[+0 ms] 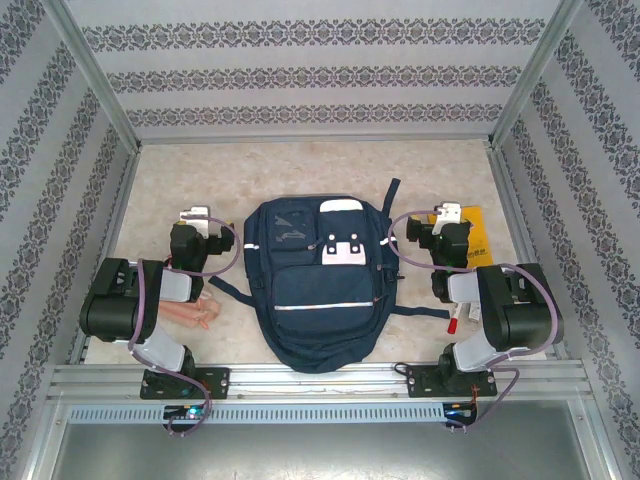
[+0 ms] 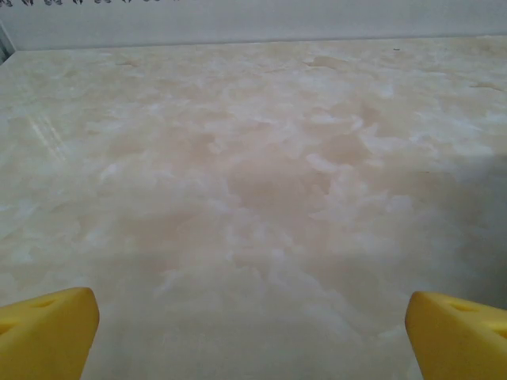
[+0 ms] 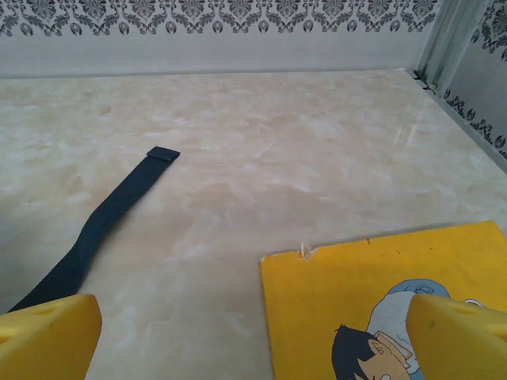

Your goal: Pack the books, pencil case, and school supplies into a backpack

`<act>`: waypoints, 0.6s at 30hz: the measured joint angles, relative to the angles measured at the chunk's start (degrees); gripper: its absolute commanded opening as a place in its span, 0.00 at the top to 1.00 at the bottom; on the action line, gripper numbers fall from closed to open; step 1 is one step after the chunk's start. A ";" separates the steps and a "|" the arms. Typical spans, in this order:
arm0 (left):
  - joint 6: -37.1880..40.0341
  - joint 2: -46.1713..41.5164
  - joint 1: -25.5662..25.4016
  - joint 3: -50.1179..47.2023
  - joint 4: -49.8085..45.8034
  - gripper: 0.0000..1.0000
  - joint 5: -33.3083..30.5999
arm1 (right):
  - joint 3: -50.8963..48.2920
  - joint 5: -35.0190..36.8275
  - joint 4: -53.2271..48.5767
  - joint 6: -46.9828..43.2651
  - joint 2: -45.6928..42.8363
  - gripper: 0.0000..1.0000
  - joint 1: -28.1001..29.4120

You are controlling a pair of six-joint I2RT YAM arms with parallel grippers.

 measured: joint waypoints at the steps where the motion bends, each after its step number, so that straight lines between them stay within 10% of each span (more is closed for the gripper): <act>1: 0.00 0.00 0.00 0.00 0.00 0.01 0.00 | 0.00 -0.22 0.00 0.00 0.00 0.02 0.00; 18: 0.00 0.00 0.00 0.00 0.00 0.01 0.00 | 0.00 -1.33 0.00 0.00 0.00 0.02 -0.02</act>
